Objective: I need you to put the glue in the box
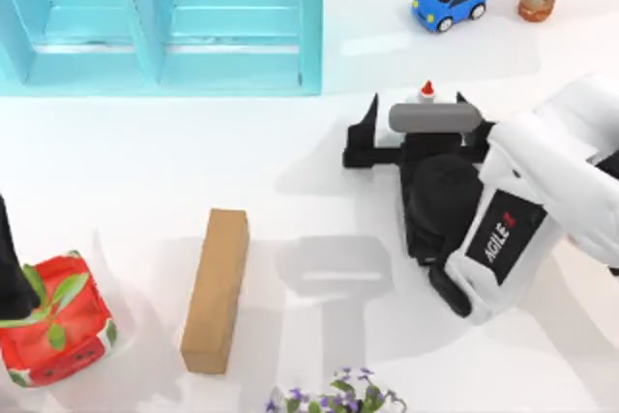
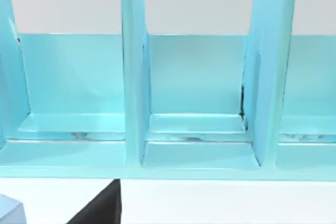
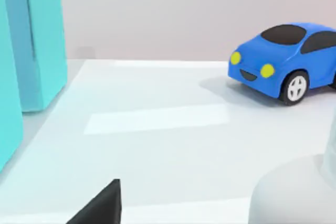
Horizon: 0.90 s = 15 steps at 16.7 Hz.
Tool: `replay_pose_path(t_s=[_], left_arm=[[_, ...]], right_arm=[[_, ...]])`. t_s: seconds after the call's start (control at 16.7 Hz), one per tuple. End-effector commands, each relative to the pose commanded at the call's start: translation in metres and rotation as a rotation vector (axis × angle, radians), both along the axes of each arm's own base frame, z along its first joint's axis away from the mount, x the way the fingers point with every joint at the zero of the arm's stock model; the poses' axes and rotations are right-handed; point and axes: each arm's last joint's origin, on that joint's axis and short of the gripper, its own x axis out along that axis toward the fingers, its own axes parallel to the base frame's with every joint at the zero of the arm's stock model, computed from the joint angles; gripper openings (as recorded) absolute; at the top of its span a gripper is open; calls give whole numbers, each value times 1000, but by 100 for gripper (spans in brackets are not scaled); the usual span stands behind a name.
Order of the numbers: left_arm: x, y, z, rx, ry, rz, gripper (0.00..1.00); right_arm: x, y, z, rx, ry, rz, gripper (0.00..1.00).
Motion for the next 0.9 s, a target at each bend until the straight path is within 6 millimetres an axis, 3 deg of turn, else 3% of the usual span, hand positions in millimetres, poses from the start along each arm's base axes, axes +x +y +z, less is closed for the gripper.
replay_pose_path(t_s=[0.06,0.84,0.9], left_arm=[[0,0,0,0,0,0,100],[0,0,0,0,0,0,100],[0,0,0,0,0,0,100]], right_arm=[[0,0,0,0,0,0,100],[0,0,0,0,0,0,2],[0,0,0,0,0,0,0]])
